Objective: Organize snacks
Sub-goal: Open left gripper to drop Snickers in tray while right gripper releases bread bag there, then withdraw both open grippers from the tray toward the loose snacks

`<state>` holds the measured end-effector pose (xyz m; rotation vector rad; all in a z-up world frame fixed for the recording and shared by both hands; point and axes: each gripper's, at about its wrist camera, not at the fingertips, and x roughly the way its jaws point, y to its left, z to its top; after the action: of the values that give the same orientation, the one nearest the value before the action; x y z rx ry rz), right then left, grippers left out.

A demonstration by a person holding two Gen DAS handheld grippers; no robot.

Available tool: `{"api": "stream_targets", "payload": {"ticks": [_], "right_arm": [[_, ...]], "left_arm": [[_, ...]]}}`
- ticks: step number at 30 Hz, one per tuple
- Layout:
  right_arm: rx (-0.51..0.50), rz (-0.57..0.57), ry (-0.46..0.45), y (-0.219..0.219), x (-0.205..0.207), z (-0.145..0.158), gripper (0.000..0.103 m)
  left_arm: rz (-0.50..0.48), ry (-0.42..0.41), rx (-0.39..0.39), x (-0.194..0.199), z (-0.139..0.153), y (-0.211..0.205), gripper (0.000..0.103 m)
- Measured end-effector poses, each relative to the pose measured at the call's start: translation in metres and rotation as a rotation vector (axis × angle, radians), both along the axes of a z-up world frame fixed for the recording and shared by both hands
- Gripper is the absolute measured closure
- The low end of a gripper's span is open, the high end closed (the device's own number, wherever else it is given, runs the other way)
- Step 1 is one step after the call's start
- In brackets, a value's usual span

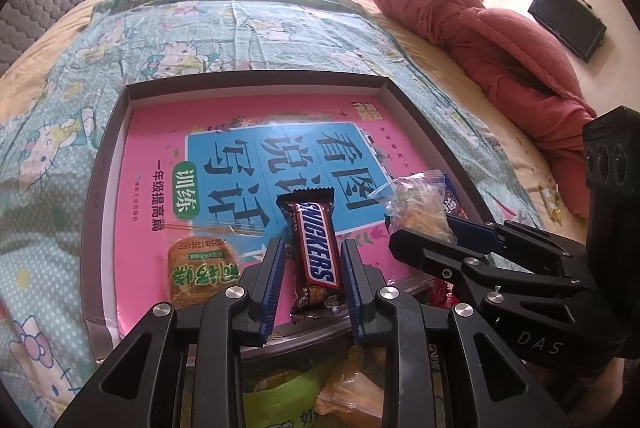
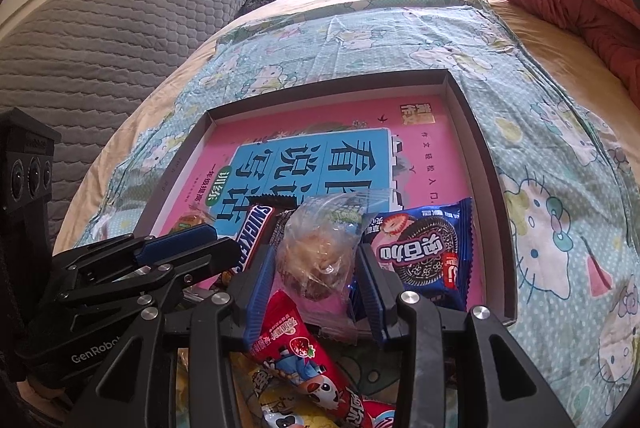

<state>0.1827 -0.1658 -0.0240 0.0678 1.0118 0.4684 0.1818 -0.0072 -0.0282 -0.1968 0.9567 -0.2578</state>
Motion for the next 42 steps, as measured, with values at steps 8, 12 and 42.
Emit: {"api": "stream_targets", "payload": {"ticks": [8, 12, 42], "right_arm": [[-0.002, -0.005, -0.003, 0.0, 0.0, 0.0, 0.061], [-0.005, -0.008, -0.005, -0.001, 0.0, 0.0, 0.06], [0.058, -0.062, -0.107, -0.026, -0.004, 0.032, 0.05]], "left_arm": [[0.013, 0.008, -0.009, 0.001, 0.001, 0.003, 0.059], [0.015, 0.008, -0.01, 0.0, 0.002, 0.005, 0.053], [0.061, -0.046, -0.019, -0.01, 0.023, 0.028, 0.032]]}}
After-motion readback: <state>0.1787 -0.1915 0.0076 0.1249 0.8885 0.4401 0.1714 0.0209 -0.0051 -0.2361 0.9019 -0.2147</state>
